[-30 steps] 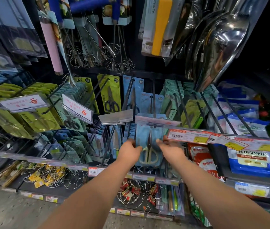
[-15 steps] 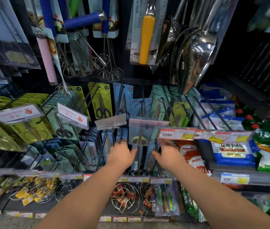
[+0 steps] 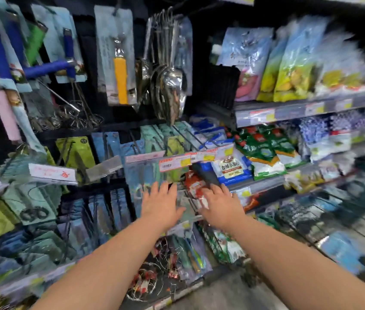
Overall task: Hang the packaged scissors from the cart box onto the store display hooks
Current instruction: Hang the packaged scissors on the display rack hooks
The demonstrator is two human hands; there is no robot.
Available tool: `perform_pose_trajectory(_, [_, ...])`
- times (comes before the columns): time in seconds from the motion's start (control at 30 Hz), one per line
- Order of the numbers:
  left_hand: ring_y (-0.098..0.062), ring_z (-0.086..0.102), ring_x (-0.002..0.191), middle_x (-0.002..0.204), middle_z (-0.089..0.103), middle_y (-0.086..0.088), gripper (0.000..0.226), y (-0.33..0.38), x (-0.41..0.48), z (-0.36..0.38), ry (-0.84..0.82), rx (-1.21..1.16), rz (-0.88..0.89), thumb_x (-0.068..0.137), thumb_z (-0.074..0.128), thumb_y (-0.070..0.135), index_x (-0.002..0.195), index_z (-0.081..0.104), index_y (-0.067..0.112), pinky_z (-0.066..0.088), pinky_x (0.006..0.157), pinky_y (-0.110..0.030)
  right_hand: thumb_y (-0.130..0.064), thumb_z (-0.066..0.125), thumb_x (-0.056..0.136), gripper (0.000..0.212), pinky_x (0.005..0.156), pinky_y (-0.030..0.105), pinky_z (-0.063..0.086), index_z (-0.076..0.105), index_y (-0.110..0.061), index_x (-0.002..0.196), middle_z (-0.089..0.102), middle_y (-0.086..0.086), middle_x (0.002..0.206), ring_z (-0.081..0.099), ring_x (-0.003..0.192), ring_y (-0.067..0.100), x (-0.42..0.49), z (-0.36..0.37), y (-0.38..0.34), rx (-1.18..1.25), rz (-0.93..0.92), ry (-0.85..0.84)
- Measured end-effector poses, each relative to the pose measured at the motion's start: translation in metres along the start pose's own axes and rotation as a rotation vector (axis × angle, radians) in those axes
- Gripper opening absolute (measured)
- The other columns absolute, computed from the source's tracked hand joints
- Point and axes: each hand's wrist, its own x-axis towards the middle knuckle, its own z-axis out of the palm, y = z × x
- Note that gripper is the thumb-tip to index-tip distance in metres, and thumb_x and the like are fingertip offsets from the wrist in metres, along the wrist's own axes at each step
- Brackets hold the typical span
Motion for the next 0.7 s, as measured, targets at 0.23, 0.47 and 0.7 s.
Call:
perform_pose_trajectory(0.23, [-0.031, 0.009, 0.146, 0.157, 0.015, -0.005, 0.076, 0.094, -0.009, -0.007, 0.015, 0.000, 0.212, 0.090, 0.042, 0.057, 0.150, 0.012, 0.021, 0.016, 0.117, -0.049, -0.051, 0.040, 0.093, 0.062, 0.112, 0.055, 0.020, 0.023, -0.022, 0.145, 0.022, 0.006, 0.154, 0.014, 0.143, 0.031, -0.073, -0.006, 0.081, -0.018, 0.186, 0.079])
perform_pose_trajectory(0.47, [-0.031, 0.011, 0.145, 0.156, 0.018, -0.006, 0.074, 0.224, -0.021, -0.003, -0.025, 0.024, 0.409, 0.091, 0.042, 0.056, 0.149, 0.016, 0.019, 0.019, 0.117, -0.050, -0.050, 0.042, 0.092, 0.061, 0.111, 0.056, 0.019, 0.025, -0.024, 0.144, 0.025, 0.005, 0.152, 0.015, 0.143, 0.030, -0.153, -0.001, 0.194, 0.021, 0.387, 0.076])
perform_pose_trajectory(0.7, [-0.031, 0.011, 0.145, 0.157, 0.017, -0.005, 0.074, 0.382, -0.055, 0.026, -0.128, 0.059, 0.593, 0.091, 0.042, 0.055, 0.150, 0.014, 0.020, 0.017, 0.116, -0.049, -0.050, 0.042, 0.092, 0.063, 0.114, 0.057, 0.016, 0.022, -0.023, 0.146, 0.022, 0.004, 0.155, 0.011, 0.145, 0.032, -0.250, 0.016, 0.329, 0.082, 0.587, -0.017])
